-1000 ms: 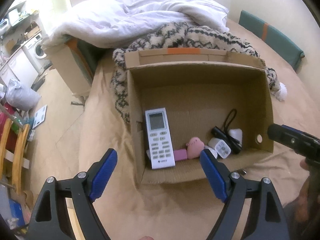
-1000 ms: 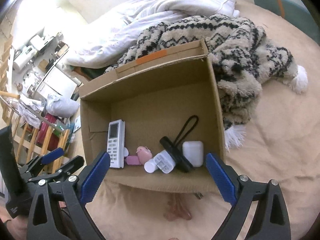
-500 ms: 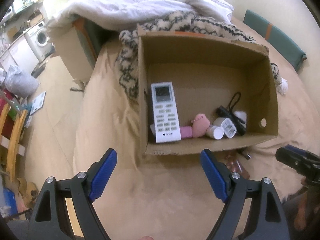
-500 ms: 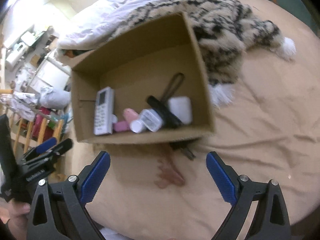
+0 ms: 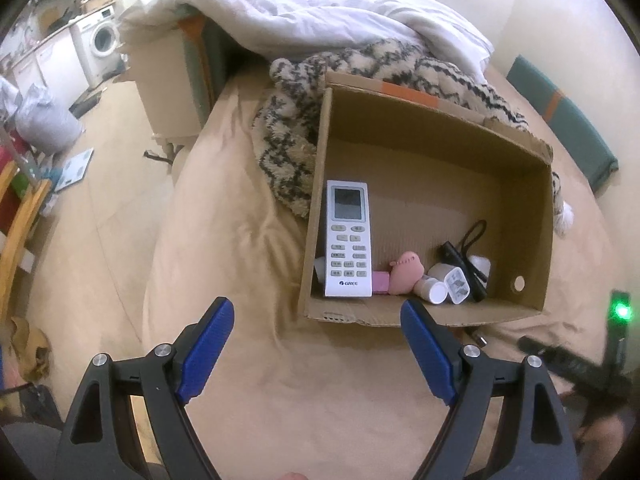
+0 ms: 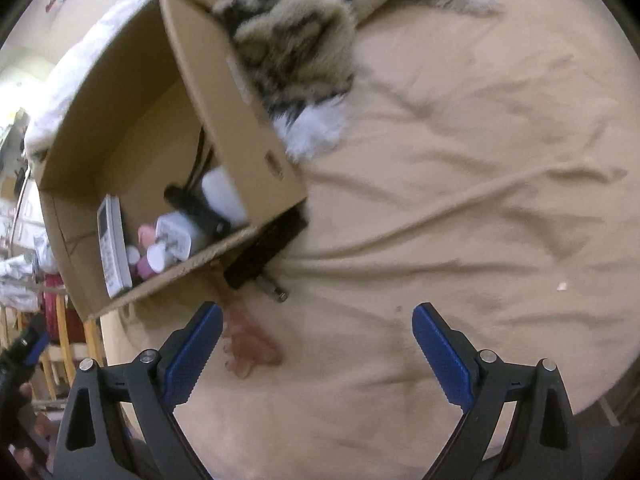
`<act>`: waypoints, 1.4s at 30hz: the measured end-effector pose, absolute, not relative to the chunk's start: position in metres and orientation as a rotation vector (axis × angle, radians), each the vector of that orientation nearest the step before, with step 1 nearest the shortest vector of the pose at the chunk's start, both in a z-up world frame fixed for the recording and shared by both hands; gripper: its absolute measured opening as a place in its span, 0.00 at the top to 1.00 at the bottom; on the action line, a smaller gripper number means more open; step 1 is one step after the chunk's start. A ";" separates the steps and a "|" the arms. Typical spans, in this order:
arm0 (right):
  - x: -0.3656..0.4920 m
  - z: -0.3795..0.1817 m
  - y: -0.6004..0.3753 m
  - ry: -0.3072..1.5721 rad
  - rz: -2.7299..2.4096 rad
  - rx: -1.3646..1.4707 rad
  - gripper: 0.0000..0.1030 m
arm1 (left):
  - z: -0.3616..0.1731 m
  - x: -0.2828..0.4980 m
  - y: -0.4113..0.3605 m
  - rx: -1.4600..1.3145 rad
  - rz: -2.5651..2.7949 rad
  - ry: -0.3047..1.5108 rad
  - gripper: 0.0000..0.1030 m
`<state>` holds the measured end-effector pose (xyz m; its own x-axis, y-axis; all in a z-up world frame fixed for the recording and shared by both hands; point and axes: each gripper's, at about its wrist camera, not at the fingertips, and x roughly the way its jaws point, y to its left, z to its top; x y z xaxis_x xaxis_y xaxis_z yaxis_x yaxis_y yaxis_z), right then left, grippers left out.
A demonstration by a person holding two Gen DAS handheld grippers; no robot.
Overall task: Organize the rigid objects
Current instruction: 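Lower the right tool beside the box and grasp the AA battery, then grasp the brown translucent comb with the left tool while the right tool holds the battery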
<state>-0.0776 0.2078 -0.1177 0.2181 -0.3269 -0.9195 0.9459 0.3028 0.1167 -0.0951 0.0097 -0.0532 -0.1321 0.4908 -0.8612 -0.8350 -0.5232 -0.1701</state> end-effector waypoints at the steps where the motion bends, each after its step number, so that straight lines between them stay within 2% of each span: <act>1: -0.071 -0.122 0.208 0.962 -1.026 0.810 0.04 | -0.053 -0.096 0.010 -1.186 1.799 0.438 0.19; 3: -0.058 -0.129 0.208 1.008 -1.026 0.774 0.28 | -0.053 -0.098 0.009 -1.200 1.789 0.426 0.19; 4: -0.050 -0.132 0.207 1.028 -1.036 0.752 0.34 | -0.052 -0.098 0.009 -1.205 1.786 0.420 0.19; 5: -0.041 -0.137 0.206 1.062 -1.046 0.716 0.48 | -0.052 -0.099 0.009 -1.208 1.782 0.415 0.19; 6: -0.031 -0.142 0.204 1.104 -1.053 0.665 0.55 | -0.051 -0.099 0.008 -1.208 1.780 0.413 0.19; 11: 0.011 -0.169 0.201 1.250 -1.029 0.488 0.57 | -0.050 -0.099 0.006 -1.207 1.778 0.423 0.19; 15: 0.022 -0.174 0.203 1.252 -1.043 0.379 0.59 | -0.055 -0.099 0.007 -1.216 1.786 0.436 0.19; 16: 0.023 -0.174 0.204 1.262 -1.040 0.362 0.62 | -0.057 -0.099 0.008 -1.219 1.788 0.438 0.19; 18: 0.023 -0.173 0.210 1.283 -1.029 0.340 0.84 | -0.058 -0.098 0.009 -1.222 1.788 0.441 0.19; 19: 0.022 -0.172 0.212 1.294 -1.028 0.345 0.89 | -0.058 -0.098 0.010 -1.220 1.789 0.443 0.19; 29: 0.004 -0.161 0.247 1.324 -0.899 0.534 0.89 | -0.057 -0.093 0.012 -1.208 1.788 0.447 0.19; 34: 0.025 -0.164 0.278 1.329 -0.800 0.440 0.89 | -0.058 -0.088 0.015 -1.204 1.776 0.453 0.19; 42: 0.039 -0.154 0.309 1.285 -0.720 0.483 0.89 | -0.058 -0.093 0.010 -1.206 1.796 0.454 0.19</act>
